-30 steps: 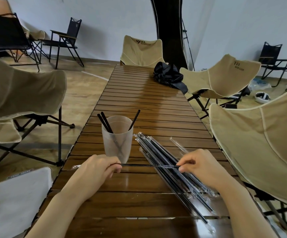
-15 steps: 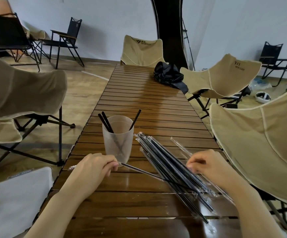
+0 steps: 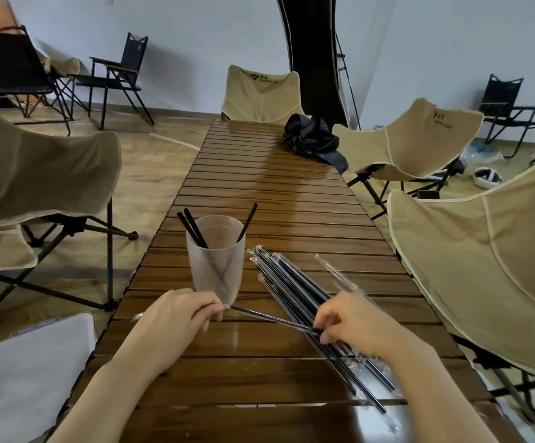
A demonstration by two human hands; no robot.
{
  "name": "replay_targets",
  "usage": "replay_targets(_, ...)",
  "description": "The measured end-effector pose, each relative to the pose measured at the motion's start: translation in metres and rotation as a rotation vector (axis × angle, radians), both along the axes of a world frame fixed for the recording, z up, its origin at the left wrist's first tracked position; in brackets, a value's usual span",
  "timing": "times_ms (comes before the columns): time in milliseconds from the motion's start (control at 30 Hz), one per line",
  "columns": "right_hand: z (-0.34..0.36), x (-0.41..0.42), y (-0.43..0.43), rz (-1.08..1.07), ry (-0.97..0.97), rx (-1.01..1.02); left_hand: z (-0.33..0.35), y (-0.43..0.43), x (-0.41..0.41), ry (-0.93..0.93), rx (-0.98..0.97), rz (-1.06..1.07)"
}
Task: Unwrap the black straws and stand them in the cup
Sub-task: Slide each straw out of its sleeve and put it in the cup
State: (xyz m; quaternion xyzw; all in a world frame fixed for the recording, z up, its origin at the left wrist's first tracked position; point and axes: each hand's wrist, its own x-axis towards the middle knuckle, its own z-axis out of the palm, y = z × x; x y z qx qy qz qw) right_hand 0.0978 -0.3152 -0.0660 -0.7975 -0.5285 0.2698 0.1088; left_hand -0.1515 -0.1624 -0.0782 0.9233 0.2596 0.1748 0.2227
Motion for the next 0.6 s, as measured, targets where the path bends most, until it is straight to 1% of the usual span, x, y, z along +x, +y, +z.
replay_targets(67,0.005,0.006,-0.005,-0.041,-0.016,0.014,-0.001,0.001,-0.001,0.019,0.007,0.011)
replay_targets(267,0.016,0.025,-0.023,-0.196,-0.184,0.047,-0.007,0.005,-0.005,0.058,-0.006,0.039)
replay_targets(367,0.018,0.023,-0.021,-0.193,-0.231,0.045,-0.009,0.004,-0.003,0.058,0.011,0.034)
replay_targets(500,0.014,0.006,-0.009,-0.060,-0.123,0.088,-0.009,-0.001,0.003,0.038,0.029,-0.006)
replay_targets(600,0.012,0.001,-0.003,-0.021,-0.054,0.150,-0.010,-0.006,0.006,0.033,0.022,-0.043)
